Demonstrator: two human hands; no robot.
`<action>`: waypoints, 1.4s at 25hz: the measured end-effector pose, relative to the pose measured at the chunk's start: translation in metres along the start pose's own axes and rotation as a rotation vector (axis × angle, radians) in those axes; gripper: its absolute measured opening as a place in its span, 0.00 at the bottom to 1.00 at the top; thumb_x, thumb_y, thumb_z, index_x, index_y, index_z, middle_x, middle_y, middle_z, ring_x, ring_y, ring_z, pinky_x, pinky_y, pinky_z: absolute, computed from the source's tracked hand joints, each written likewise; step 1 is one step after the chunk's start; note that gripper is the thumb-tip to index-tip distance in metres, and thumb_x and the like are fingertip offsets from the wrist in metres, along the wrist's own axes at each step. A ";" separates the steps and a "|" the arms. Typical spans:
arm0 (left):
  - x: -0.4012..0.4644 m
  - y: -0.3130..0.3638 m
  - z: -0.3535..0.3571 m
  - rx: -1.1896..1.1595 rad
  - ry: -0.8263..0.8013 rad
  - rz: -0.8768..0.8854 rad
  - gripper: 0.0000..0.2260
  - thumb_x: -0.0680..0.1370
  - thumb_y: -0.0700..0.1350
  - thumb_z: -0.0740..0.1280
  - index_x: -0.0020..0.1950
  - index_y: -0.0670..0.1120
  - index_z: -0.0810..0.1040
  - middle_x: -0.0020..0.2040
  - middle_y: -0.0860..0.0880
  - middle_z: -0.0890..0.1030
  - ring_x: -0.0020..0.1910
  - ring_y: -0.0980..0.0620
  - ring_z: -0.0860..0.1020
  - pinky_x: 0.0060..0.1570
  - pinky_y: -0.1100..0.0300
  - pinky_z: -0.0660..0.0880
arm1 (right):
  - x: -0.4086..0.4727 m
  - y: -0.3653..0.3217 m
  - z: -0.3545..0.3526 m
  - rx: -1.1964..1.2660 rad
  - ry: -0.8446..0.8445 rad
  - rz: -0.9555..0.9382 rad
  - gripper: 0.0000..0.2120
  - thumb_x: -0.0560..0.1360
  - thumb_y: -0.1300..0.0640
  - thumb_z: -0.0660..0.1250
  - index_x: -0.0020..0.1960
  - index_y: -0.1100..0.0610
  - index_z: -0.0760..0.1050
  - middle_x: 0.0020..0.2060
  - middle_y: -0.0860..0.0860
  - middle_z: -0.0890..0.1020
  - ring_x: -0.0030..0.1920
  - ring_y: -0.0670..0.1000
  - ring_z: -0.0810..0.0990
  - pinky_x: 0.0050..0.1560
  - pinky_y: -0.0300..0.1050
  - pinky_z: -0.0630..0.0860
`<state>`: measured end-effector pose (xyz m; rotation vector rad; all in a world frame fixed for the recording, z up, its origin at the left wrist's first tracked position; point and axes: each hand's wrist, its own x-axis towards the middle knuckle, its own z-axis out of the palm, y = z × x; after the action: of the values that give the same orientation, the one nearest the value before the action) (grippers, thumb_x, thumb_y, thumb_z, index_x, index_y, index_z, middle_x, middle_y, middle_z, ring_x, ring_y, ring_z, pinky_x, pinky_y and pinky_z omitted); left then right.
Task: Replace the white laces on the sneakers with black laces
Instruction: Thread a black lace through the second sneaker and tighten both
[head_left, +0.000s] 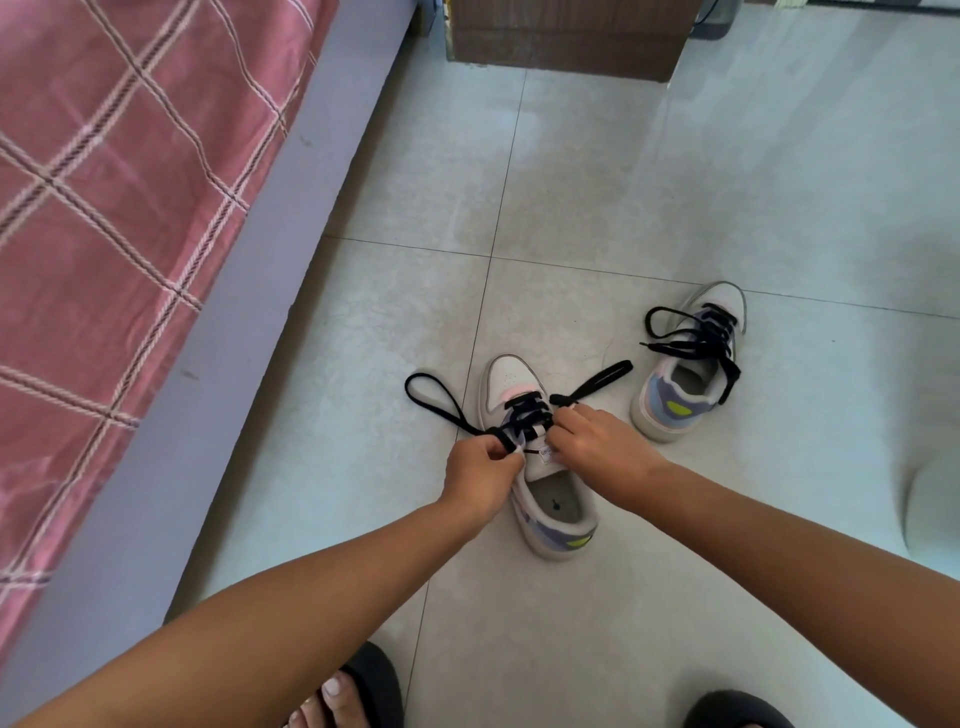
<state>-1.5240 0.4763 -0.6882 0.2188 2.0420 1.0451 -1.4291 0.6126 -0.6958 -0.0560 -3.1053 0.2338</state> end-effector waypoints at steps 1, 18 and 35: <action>0.000 0.000 0.000 0.012 -0.004 0.011 0.08 0.74 0.39 0.67 0.43 0.33 0.79 0.35 0.43 0.76 0.36 0.50 0.73 0.40 0.57 0.71 | 0.001 -0.002 0.000 -0.019 -0.008 0.013 0.19 0.52 0.65 0.81 0.37 0.58 0.76 0.33 0.53 0.76 0.30 0.54 0.75 0.25 0.44 0.72; -0.002 0.006 0.002 -0.003 -0.007 -0.007 0.11 0.75 0.42 0.68 0.34 0.41 0.74 0.30 0.47 0.71 0.31 0.53 0.67 0.33 0.61 0.64 | 0.004 0.007 0.029 0.117 0.367 -0.055 0.02 0.69 0.60 0.70 0.38 0.58 0.80 0.32 0.51 0.79 0.34 0.54 0.75 0.39 0.42 0.66; 0.008 0.012 0.020 -0.031 0.168 -0.269 0.07 0.78 0.36 0.55 0.55 0.44 0.63 0.61 0.39 0.70 0.54 0.44 0.72 0.52 0.55 0.70 | 0.025 -0.025 0.013 0.237 0.627 0.087 0.10 0.72 0.70 0.59 0.36 0.65 0.77 0.31 0.57 0.77 0.39 0.51 0.66 0.46 0.47 0.71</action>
<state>-1.5173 0.4997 -0.6904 -0.1625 2.1305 0.9514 -1.4549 0.5867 -0.7042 -0.2129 -2.4382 0.4781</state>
